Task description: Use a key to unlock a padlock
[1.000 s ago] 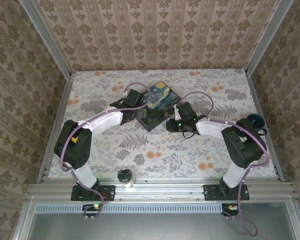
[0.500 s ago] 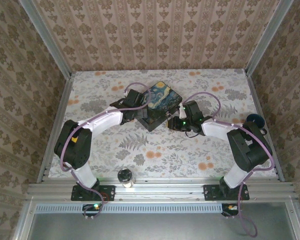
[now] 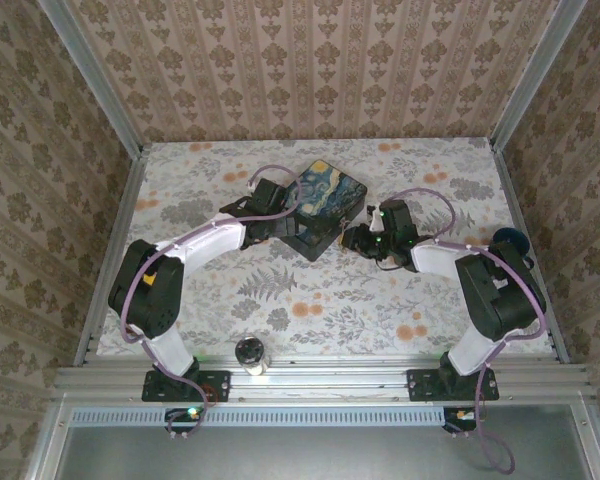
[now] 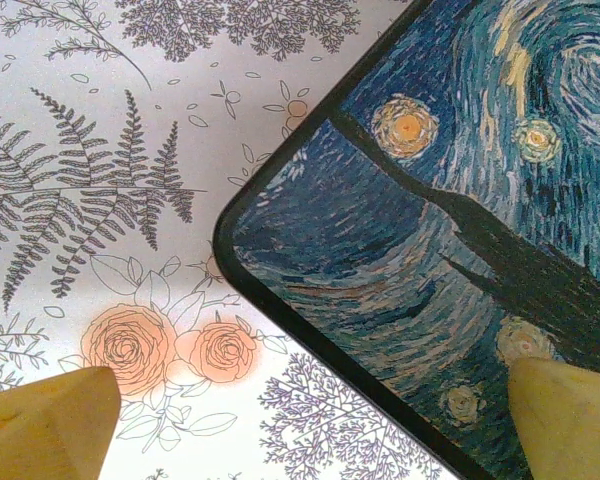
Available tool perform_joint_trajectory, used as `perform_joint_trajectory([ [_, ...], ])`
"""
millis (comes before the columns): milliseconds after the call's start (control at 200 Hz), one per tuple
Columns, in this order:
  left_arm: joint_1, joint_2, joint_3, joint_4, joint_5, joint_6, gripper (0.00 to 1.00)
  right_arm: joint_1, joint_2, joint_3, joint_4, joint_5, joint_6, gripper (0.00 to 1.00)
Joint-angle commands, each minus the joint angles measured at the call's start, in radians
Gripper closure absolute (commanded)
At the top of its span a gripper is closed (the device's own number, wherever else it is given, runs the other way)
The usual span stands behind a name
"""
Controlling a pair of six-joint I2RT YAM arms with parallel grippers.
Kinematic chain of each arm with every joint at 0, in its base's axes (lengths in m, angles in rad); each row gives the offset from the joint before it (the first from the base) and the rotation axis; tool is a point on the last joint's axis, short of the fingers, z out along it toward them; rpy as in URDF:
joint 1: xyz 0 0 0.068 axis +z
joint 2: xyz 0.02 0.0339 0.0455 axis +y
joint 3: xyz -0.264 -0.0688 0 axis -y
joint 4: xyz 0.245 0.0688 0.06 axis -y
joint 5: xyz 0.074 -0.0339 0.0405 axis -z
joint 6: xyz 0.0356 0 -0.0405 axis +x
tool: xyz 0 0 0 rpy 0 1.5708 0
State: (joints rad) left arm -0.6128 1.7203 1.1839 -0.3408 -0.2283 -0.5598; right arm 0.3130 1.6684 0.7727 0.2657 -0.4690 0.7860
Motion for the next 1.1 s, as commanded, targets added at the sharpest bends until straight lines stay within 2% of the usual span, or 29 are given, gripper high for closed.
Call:
perform_joint_trajectory([
  [0,0.021,0.028,-0.034,-0.077,-0.029,0.02,0.04,-0.034,0.027,-0.002,0.139,0.023,0.089,0.93],
  [200,0.028,0.05,-0.035,-0.075,-0.016,0.015,0.1,-0.059,0.071,0.008,0.2,0.0,0.13,0.92],
  [415,0.036,0.067,-0.032,-0.078,-0.004,0.014,0.11,-0.106,0.115,0.005,0.286,-0.073,0.191,0.91],
  [775,0.044,0.068,-0.031,-0.077,0.011,0.015,0.12,-0.139,0.139,0.055,0.209,-0.055,0.16,0.9],
  [840,0.044,0.071,-0.03,-0.078,0.014,0.015,0.17,-0.14,0.145,0.065,0.213,-0.066,0.17,0.9],
  [980,0.05,0.071,-0.03,-0.077,0.017,0.003,0.21,-0.14,0.142,0.053,0.246,-0.088,0.212,0.93],
  [1095,0.063,0.072,-0.032,-0.077,0.021,-0.004,0.22,-0.139,0.128,0.006,0.312,-0.119,0.28,0.93],
])
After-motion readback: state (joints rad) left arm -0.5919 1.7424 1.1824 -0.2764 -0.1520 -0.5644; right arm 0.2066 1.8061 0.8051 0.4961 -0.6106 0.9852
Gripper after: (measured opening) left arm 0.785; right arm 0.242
